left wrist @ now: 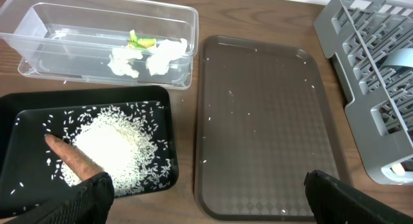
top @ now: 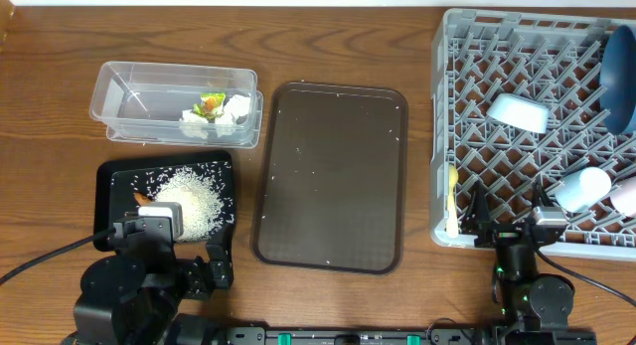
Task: Sort waste into correct bins and load items into the dishwasher rack
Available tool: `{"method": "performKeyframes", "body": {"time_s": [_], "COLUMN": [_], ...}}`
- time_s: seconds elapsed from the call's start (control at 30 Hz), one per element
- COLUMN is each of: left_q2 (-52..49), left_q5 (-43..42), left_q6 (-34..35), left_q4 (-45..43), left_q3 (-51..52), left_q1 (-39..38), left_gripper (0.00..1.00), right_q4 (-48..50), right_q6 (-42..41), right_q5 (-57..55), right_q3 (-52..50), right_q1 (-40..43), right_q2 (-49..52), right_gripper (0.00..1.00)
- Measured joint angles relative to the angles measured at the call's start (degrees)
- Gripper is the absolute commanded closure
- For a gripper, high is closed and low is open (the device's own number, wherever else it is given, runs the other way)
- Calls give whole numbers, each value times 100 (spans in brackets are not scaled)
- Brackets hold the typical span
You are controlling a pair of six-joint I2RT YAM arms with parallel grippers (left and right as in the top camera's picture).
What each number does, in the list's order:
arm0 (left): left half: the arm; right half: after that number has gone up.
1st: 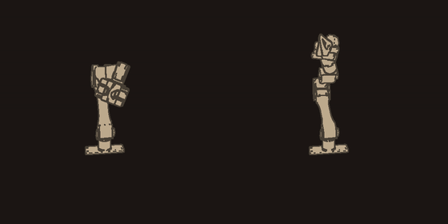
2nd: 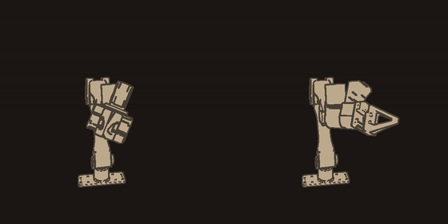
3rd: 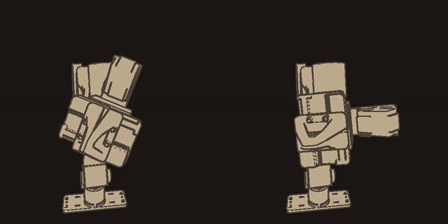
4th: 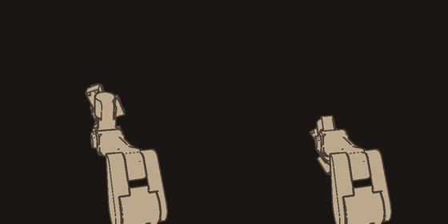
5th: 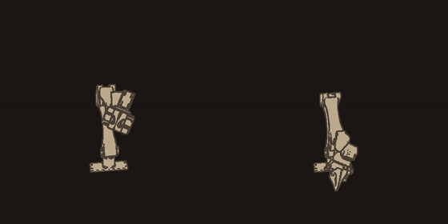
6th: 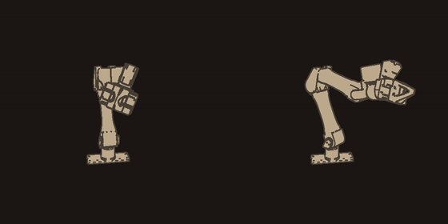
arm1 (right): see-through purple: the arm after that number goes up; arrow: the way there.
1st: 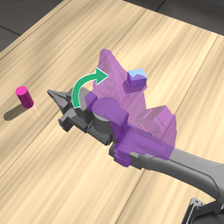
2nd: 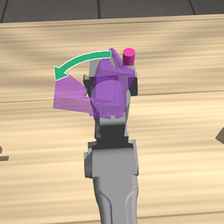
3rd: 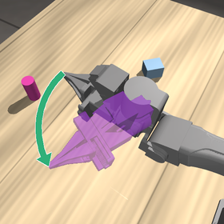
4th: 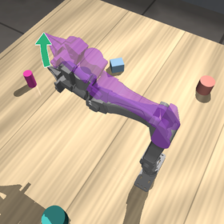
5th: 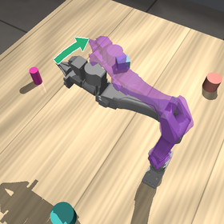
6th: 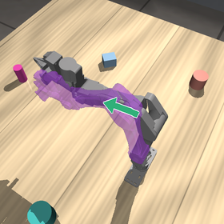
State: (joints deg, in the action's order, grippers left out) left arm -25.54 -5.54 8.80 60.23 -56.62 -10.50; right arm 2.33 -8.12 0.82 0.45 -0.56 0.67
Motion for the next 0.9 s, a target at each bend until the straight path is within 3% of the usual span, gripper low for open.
{"method": "performKeyframes", "body": {"time_s": [0.1, 0.9], "left_q2": [0, 0], "left_q5": [0, 2], "left_q6": [0, 0], "left_q4": [0, 0], "left_q3": [0, 0], "left_q1": [0, 0], "left_gripper": [4, 4], "right_q4": [-614, -605], "right_q6": [70, 140], "right_q5": [122, 262], "right_q3": [-9, -9], "right_q1": [0, 0], "right_q2": [2, 2], "right_gripper": [1, 1]}}
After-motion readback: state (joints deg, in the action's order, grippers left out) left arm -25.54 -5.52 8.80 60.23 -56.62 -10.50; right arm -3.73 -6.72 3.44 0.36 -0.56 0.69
